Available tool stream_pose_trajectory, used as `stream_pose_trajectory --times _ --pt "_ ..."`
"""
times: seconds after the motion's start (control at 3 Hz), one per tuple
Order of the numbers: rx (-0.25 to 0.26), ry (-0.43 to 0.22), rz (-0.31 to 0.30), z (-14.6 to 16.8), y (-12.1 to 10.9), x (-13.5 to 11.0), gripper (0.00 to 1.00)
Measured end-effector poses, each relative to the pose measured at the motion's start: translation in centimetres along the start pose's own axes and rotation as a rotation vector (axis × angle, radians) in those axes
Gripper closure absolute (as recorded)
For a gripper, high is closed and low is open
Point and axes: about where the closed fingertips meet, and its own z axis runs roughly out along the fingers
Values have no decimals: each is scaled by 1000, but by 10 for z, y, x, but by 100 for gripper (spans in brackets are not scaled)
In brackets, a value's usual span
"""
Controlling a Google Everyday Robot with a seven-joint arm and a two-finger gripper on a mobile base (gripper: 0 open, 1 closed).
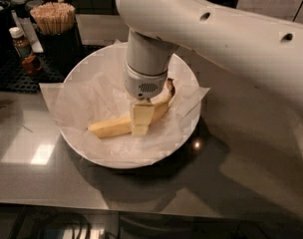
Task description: Pick banana from white bowl
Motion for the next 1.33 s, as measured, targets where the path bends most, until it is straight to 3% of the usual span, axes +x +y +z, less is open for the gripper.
stream_pose_trajectory --times 0.33,0.67,1.0,1.33 --pt "27 24 12 0 5 -1 46" --pt "41 39 26 1 8 0 53" --pt "40 40 27 1 8 0 48" --pt "-5 30 45 18 5 6 30"
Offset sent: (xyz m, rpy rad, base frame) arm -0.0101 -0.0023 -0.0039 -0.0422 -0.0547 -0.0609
